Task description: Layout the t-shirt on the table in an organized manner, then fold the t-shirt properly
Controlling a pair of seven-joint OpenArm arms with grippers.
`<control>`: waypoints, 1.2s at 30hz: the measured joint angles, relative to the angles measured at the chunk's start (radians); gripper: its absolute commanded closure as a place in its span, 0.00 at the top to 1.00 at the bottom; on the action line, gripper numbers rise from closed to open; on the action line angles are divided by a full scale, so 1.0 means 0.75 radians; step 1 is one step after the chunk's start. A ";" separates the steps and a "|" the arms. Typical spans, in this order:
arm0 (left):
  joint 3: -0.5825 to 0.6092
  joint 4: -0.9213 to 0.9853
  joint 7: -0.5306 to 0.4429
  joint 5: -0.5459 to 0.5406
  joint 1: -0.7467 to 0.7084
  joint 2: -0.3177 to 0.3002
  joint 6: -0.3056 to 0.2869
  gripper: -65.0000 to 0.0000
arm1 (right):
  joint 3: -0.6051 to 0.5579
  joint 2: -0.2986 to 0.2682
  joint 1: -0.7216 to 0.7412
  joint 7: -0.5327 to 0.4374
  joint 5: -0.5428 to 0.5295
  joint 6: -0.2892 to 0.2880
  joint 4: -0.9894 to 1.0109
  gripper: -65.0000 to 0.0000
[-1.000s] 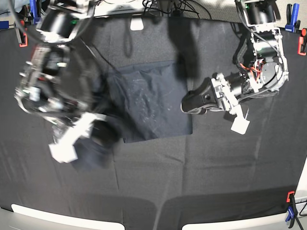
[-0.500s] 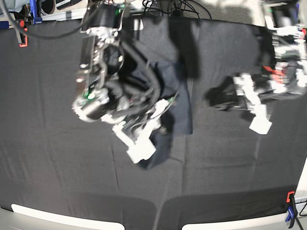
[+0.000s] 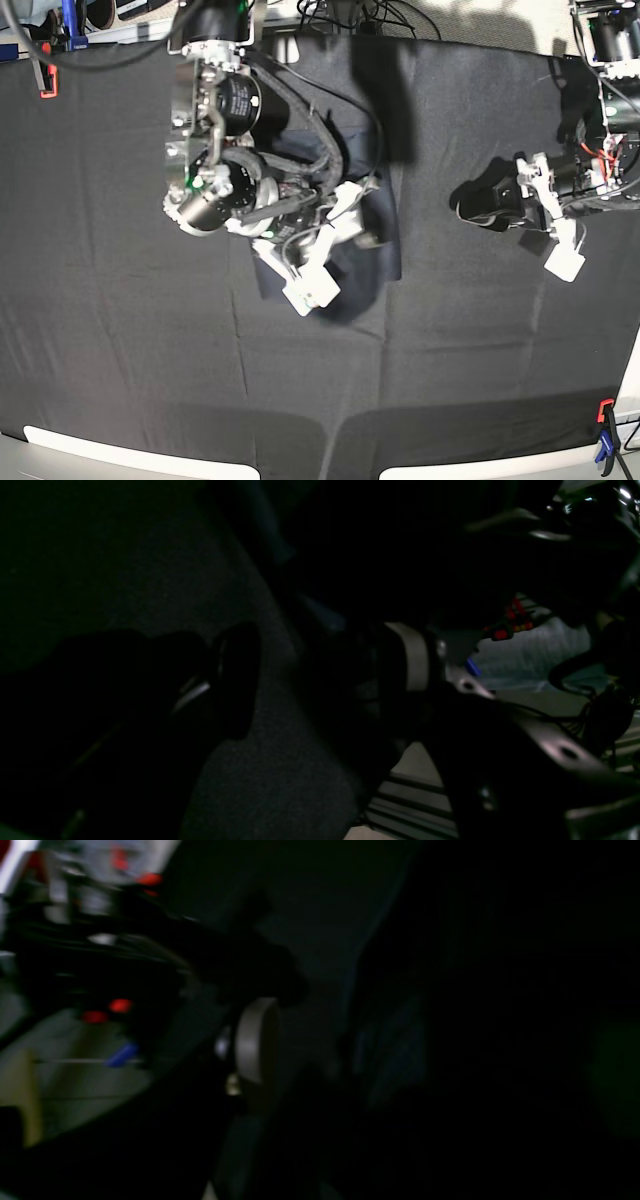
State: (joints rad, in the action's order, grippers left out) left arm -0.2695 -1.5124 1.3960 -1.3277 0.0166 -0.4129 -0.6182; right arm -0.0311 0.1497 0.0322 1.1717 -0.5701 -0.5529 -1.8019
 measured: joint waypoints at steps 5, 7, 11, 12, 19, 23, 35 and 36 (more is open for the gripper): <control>0.000 0.000 0.000 0.000 0.000 -0.001 0.000 0.53 | -0.002 0.000 0.001 -0.010 -0.176 -0.001 0.000 0.48; 0.000 0.000 0.000 0.000 0.000 -0.002 0.001 0.53 | -0.002 0.000 0.006 -0.038 -0.207 -0.014 0.000 0.48; 0.000 0.000 0.010 -0.041 0.000 -0.001 0.002 0.53 | 0.026 0.001 0.080 -0.034 -0.187 -0.066 0.000 0.48; 0.000 0.000 0.012 -0.086 0.000 -0.002 0.001 0.53 | 0.042 0.001 0.101 -0.034 -0.142 -0.070 -0.001 0.48; 0.000 -0.243 0.021 -0.160 -0.043 0.026 -0.026 0.53 | 0.260 -0.036 0.168 -0.030 0.185 -0.075 -0.010 0.48; 0.000 -0.499 0.026 -0.171 -0.113 0.142 -0.089 0.53 | 0.411 -0.171 0.162 -0.027 0.174 -0.076 -0.010 0.48; 0.330 -0.666 -0.160 0.604 -0.213 0.337 -0.090 0.52 | 0.755 -0.467 -0.175 -0.031 -0.005 -0.128 -0.018 0.48; 0.399 -0.666 -0.196 0.744 -0.224 0.338 -0.091 0.51 | 0.790 -0.479 -0.207 -0.027 -0.004 -0.132 -0.026 0.48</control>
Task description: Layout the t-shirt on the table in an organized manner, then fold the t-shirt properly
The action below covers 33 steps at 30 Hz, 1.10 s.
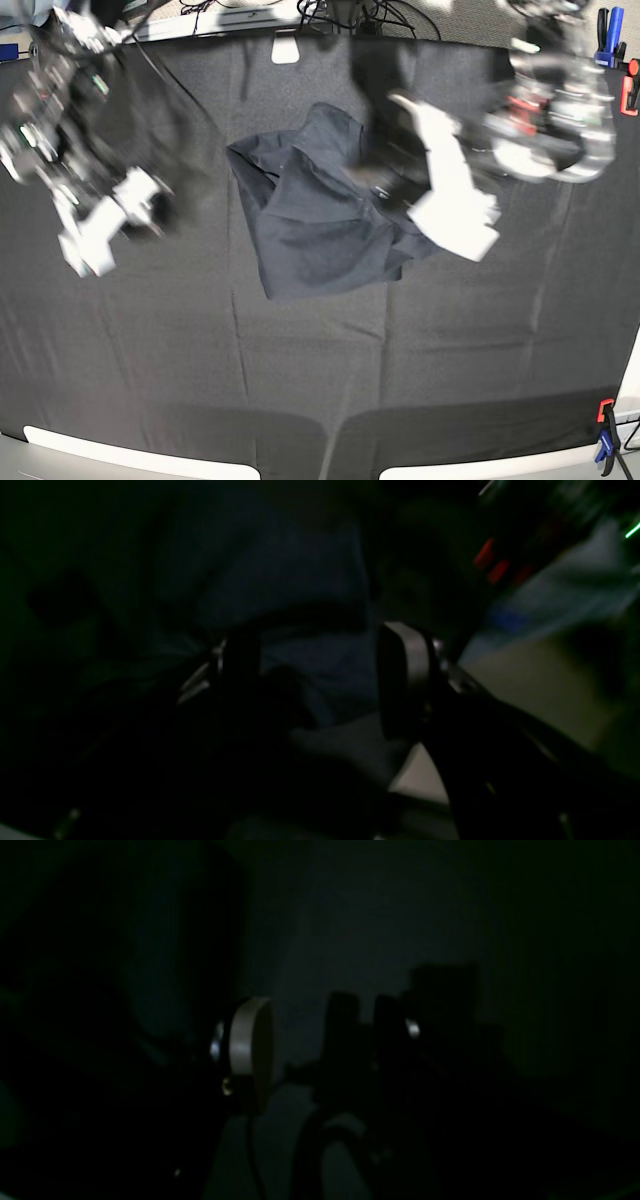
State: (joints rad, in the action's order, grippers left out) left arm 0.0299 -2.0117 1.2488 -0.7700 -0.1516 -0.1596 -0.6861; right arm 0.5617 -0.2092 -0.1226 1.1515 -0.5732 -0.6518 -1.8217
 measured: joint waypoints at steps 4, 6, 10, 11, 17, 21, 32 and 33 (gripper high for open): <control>0.229 0.001 -0.152 0.402 -0.034 -0.007 0.149 0.49 | 0.132 -0.017 -0.084 0.000 -0.022 -0.007 -0.019 0.48; 0.327 0.001 -0.155 0.463 -0.034 -0.010 0.182 0.49 | 0.190 -0.027 -0.095 0.002 -0.092 -0.014 -0.020 0.48; 0.556 0.001 -0.204 0.691 -0.034 -0.008 0.184 0.49 | 0.262 -0.053 -0.092 -0.002 -0.136 -0.019 -0.024 0.48; 0.612 0.001 -0.211 0.778 -0.034 -0.009 0.207 0.49 | 0.269 -0.061 -0.092 -0.002 -0.135 -0.019 -0.024 0.48; 0.832 0.001 -0.259 1.116 -0.034 -0.022 0.497 0.50 | 0.267 -0.076 -0.092 -0.002 -0.135 -0.019 -0.024 0.48; 0.914 0.001 -0.246 1.212 -0.034 -0.023 0.620 0.50 | 0.267 -0.076 -0.092 -0.002 -0.135 -0.019 -0.024 0.48; 1.015 0.001 -0.207 1.247 -0.034 -0.023 0.817 0.50 | 0.266 -0.076 -0.091 -0.002 -0.136 -0.019 -0.024 0.48; 1.015 0.001 -0.212 1.272 -0.034 -0.023 0.849 0.50 | 0.266 -0.076 -0.091 -0.002 -0.136 -0.019 -0.024 0.48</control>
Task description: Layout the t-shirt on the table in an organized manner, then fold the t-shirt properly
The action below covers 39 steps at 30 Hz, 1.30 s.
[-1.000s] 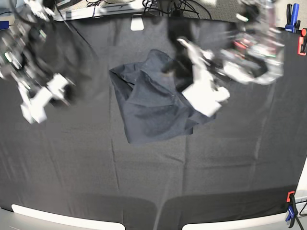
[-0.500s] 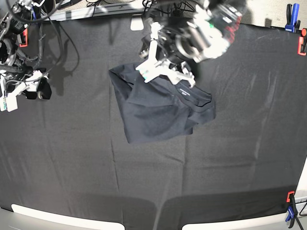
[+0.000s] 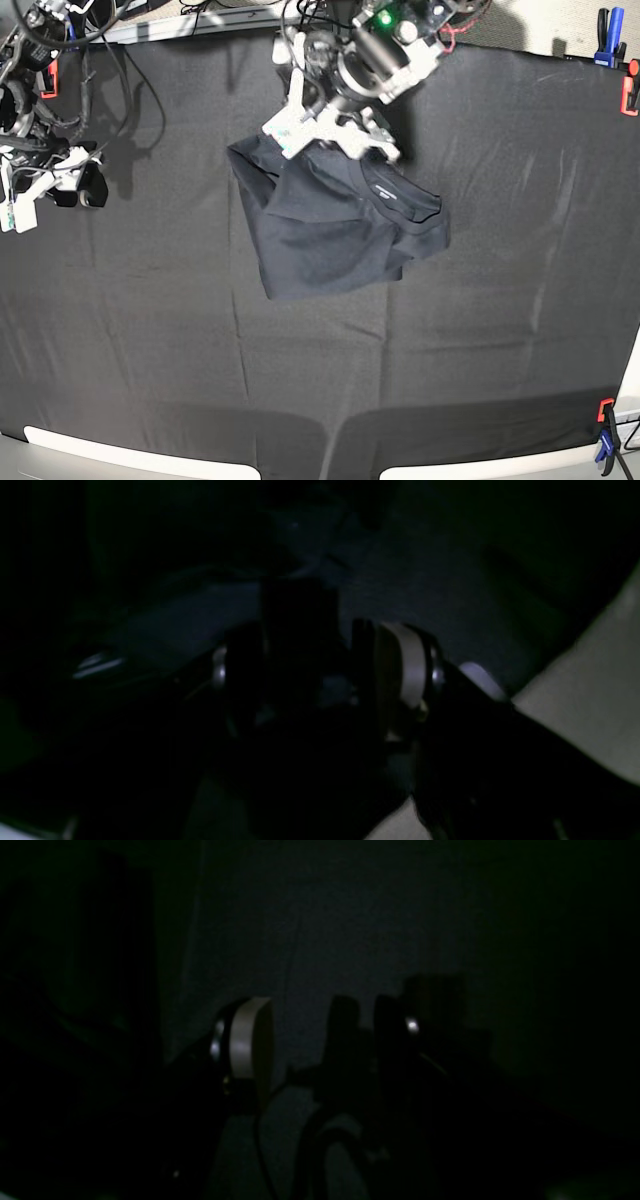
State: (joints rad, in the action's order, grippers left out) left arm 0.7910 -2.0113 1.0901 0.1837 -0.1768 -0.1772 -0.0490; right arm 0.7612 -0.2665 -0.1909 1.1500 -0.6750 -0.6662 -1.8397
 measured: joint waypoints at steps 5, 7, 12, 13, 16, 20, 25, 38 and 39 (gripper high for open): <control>-0.002 0.031 -0.021 0.076 0.003 0.007 0.036 0.50 | 0.000 0.000 0.000 0.000 0.000 0.000 0.000 0.48; -0.002 0.033 0.010 0.081 0.003 0.008 0.037 0.50 | 0.000 0.000 0.000 0.000 0.001 0.000 0.000 0.48; 0.022 0.033 0.021 0.082 0.003 0.007 0.091 0.49 | 0.000 0.000 0.000 0.000 0.000 0.000 0.000 0.48; 0.029 0.033 0.022 0.081 0.003 0.007 0.091 0.48 | 0.000 0.000 0.000 0.000 0.000 0.000 0.000 0.48; 0.038 0.033 0.022 0.081 0.003 0.008 0.091 0.23 | 0.000 0.000 -0.001 0.000 0.000 0.000 0.000 0.48; 0.037 0.033 0.022 0.108 0.003 0.007 0.091 0.00 | 0.000 0.000 -0.001 0.000 0.000 0.000 0.000 0.48; 0.038 0.033 0.047 0.151 0.003 -0.007 0.091 0.00 | 0.000 0.000 0.000 0.000 0.000 0.000 0.000 0.48; 0.038 0.033 0.112 0.239 0.001 -0.282 0.091 0.00 | 0.000 0.000 -0.001 0.001 -0.110 -0.001 0.000 0.48; 0.038 0.033 0.125 0.238 0.000 -0.281 0.091 0.00 | 0.000 0.000 0.000 0.000 -0.153 -0.001 0.000 0.48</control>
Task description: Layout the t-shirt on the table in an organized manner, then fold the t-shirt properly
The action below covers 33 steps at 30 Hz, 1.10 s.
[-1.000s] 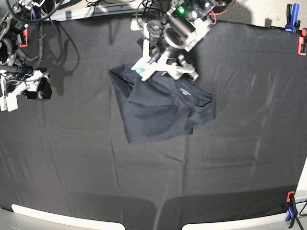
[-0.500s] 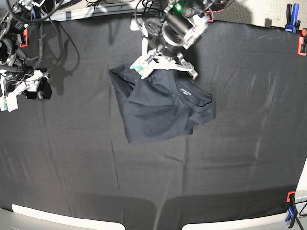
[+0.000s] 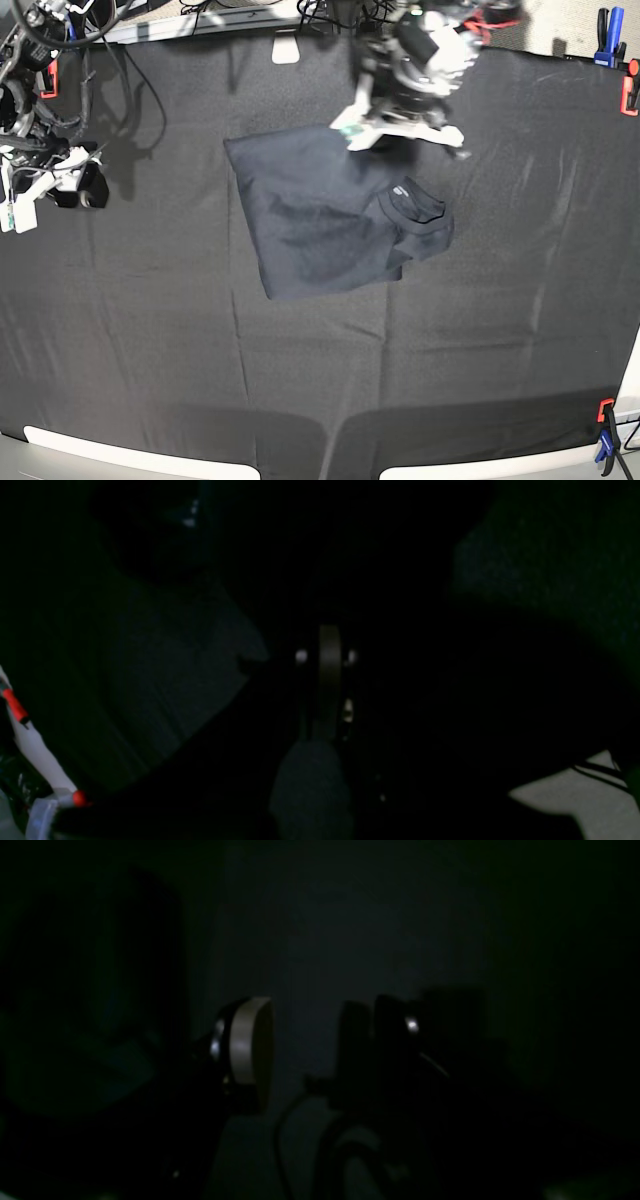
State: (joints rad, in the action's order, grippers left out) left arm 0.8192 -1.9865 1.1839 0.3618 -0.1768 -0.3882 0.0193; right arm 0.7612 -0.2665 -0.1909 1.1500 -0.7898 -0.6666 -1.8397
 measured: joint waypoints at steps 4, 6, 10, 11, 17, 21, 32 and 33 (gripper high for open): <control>-0.001 0.000 0.005 -0.148 0.000 0.000 0.000 0.00 | 0.000 0.000 -0.001 0.001 -0.175 0.000 0.000 0.48; -0.001 0.000 -0.003 -0.245 -0.027 0.013 -0.002 0.00 | -0.005 0.000 0.003 0.000 -0.245 0.000 0.000 0.48; 0.002 0.000 -0.052 -0.338 -0.089 0.038 -0.072 0.00 | -0.133 -0.003 0.055 -0.001 -0.274 0.000 0.001 0.48; 0.006 0.000 -0.052 -0.337 -0.088 0.040 -0.076 0.00 | -0.191 -0.003 0.081 -0.005 -0.274 0.000 0.001 0.48; -0.001 0.000 -0.061 -0.212 -0.078 0.033 -0.072 0.06 | -0.588 0.045 0.323 -0.073 -0.097 -0.005 0.056 0.48; 0.000 0.000 -0.062 -0.156 -0.078 0.041 0.019 0.26 | -0.775 0.122 0.470 -0.163 0.136 -0.009 0.188 0.48; 0.000 0.000 -0.176 -0.152 -0.080 0.038 0.044 0.28 | -0.879 0.340 0.921 -0.368 0.570 0.011 0.934 0.48; 0.000 0.000 -0.206 -0.151 -0.081 0.037 0.044 0.28 | -0.879 0.341 0.947 -0.377 0.601 0.011 1.003 0.48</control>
State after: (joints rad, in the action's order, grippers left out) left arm 0.8192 -1.9865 1.0294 0.2489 -0.2375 -0.3603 0.0521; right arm 0.1017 -0.0109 0.5194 0.8673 -0.3389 -0.6586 -1.0878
